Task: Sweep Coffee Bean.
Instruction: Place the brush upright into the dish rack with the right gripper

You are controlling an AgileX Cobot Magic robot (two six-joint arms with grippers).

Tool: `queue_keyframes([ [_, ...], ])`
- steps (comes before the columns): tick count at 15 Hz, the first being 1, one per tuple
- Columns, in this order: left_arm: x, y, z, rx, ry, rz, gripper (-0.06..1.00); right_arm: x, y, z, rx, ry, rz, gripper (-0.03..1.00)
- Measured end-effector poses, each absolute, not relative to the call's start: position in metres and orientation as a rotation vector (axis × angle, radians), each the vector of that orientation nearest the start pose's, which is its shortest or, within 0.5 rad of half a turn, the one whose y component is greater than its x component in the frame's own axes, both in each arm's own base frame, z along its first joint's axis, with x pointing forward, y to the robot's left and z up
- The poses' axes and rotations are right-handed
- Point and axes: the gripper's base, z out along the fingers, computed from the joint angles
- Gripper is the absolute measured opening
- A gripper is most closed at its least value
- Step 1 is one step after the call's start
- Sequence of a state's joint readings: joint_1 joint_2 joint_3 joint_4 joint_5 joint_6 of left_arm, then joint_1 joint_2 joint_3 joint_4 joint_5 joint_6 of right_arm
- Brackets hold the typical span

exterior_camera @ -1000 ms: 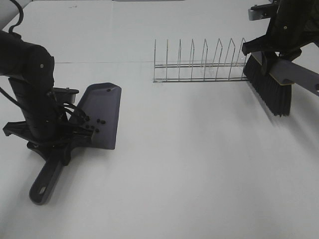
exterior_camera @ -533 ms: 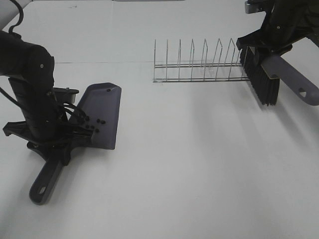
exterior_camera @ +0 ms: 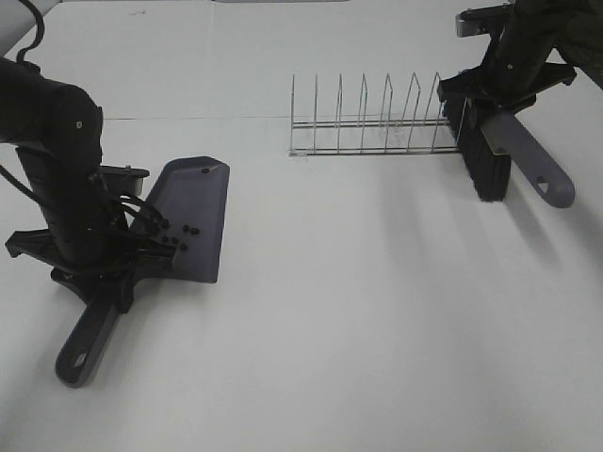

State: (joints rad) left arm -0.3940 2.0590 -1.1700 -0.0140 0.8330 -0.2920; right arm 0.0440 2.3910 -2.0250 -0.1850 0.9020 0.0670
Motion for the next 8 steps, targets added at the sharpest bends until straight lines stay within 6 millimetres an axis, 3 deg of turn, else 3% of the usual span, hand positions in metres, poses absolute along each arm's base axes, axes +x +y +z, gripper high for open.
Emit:
queue_keyframes([
  [1, 0.324, -0.136, 0.099, 0.148, 3.202, 0.019, 0.26, 0.515, 0.009, 0.157, -0.057, 2.730, -0.203, 0.37],
  [4, 0.324, -0.136, 0.099, 0.148, 3.202, 0.019, 0.26, 0.517, 0.007, 0.160, -0.048, 2.715, -0.242, 0.76],
  [8, 0.324, -0.136, 0.099, 0.148, 3.199, 0.018, 0.26, 0.516, 0.009, 0.176, -0.047, 2.682, -0.240, 0.84],
])
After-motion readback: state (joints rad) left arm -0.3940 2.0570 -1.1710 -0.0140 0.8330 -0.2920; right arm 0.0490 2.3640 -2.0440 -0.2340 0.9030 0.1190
